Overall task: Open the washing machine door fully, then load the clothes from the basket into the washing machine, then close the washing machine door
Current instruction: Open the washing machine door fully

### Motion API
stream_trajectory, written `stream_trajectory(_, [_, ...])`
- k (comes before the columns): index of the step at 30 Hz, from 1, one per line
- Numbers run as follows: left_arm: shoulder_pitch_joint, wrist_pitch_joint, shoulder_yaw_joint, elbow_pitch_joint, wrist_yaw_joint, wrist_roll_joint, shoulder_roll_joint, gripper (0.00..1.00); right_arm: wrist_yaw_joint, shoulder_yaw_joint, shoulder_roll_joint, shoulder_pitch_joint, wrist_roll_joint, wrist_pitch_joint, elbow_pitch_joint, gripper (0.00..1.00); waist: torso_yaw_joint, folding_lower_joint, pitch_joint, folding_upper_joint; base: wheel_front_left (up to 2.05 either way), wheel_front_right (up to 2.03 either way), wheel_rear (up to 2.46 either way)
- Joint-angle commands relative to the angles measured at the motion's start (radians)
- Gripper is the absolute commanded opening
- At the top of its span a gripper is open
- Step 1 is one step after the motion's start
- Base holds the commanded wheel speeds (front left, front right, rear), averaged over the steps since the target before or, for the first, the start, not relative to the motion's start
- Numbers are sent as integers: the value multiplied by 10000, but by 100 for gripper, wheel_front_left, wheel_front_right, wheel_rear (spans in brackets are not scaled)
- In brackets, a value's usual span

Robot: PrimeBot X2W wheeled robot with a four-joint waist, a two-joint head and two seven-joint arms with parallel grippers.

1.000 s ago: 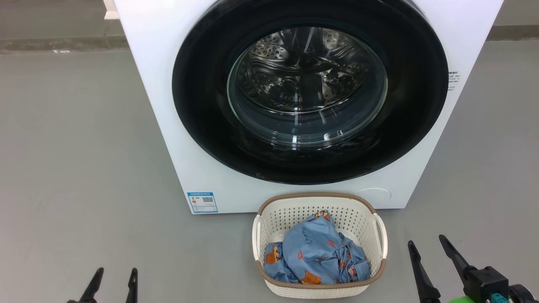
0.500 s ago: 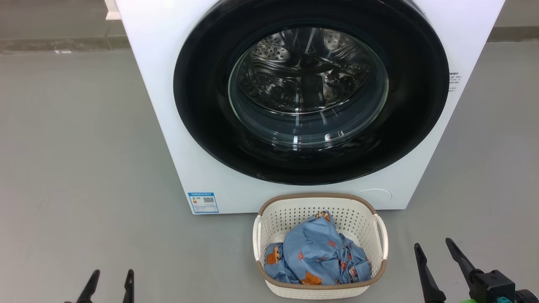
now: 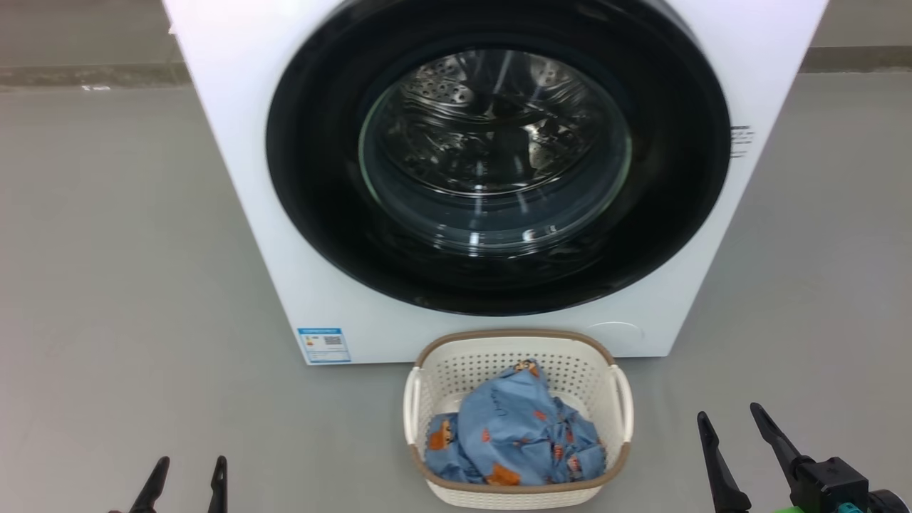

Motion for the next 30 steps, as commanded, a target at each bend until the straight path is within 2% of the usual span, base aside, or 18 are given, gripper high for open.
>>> stream_trajectory(1, [-295,-136,324,-270,-7,-14,63,100,16,230,-104,-141,-90,-122,-252,100,-11,0,7,0,111,111,-222])
stream_trajectory(18, [-354,-136,133,-423,-24,-298,93,100,16,209,-57,-138,-50,-122,-232,100,48,0,81,0,116,116,-233])
stream_trajectory(30, [-293,-136,55,-411,-26,-454,147,100,16,256,-20,-149,-71,-122,-250,100,45,0,119,0,35,35,-70])
